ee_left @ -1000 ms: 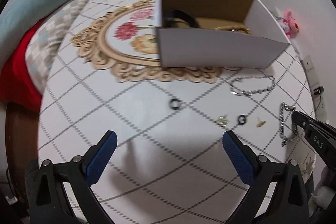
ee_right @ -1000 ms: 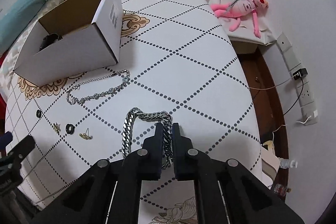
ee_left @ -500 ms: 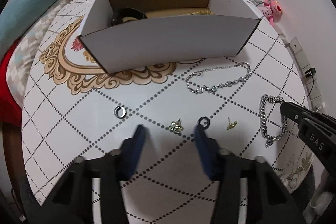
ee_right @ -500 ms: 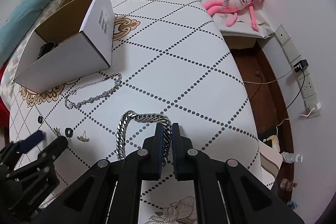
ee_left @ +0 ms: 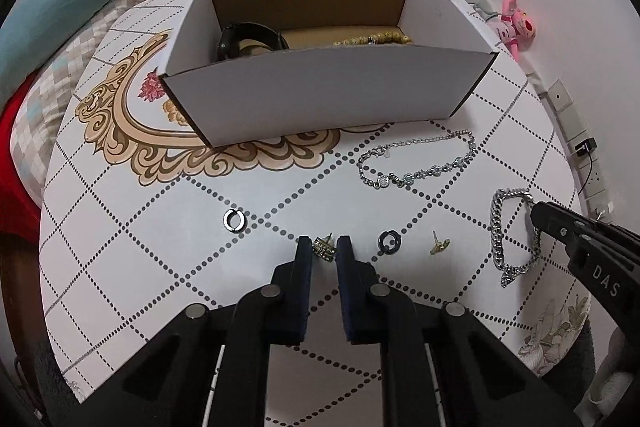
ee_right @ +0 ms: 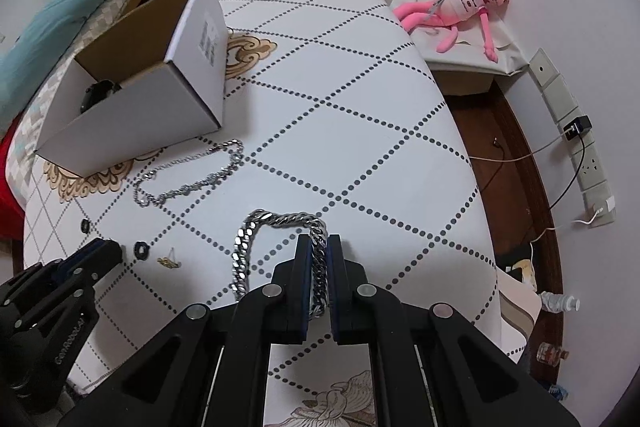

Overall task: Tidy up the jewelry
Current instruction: 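Grasp the thick silver chain bracelet with the right tool while the left tool grasps a gold earring, then carry both items into the white box and open both tools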

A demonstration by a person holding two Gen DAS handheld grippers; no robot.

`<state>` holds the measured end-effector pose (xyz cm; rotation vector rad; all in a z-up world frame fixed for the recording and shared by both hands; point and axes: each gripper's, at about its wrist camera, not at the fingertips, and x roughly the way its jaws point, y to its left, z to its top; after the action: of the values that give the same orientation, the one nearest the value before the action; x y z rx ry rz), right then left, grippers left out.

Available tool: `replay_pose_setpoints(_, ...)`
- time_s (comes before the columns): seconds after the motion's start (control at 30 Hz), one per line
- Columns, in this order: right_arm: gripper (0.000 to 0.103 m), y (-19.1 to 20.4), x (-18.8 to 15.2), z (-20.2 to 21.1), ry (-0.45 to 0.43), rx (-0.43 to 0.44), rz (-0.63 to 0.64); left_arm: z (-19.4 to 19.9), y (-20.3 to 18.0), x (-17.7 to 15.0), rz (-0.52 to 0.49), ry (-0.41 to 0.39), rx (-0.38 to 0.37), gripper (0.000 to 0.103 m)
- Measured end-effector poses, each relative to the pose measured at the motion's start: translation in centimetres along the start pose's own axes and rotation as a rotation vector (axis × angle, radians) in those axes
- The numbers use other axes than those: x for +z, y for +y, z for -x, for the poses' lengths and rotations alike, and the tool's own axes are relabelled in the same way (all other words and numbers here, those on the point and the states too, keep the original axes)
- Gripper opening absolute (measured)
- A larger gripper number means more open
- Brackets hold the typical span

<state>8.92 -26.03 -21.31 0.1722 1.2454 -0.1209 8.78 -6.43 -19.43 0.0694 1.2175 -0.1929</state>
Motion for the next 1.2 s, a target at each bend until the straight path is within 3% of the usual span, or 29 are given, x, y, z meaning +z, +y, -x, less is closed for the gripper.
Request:
replay_pose_setpoints(0.4, 0.007, 1.7, 1.5, 5.8, -0.073, 0.150, 0.038, 6.3, 1.9, 2.3, 0.055, -0.090, -0.070, 0.010)
replay_pose_setpoints(0.57, 0.006, 2.9, 4.0, 9.7, -0.137, 0.225, 0.065, 8.9, 2.6, 5.4, 0.069, -0.130, -0.124, 0.010)
replay_pose_setpoints(0.77, 0.006, 5.5, 8.5, 13.5, -0.231, 0.280, 0.127, 9.3, 3.9, 10.0, 0.068, -0.158, -0.119, 0.010)
replay_pose_setpoints(0.97, 0.006, 7.8, 12.9, 12.1, -0.221, 0.309, 0.147, 6.8, 5.1, 13.2, 0.075, -0.111, -0.112, 0.010)
replay_pose_setpoints(1.2, 0.006, 8.6, 15.7, 7.1, -0.106, 0.308, 0.137, 4.4, 5.6, 16.1, 0.084, -0.050, -0.141, 0.010)
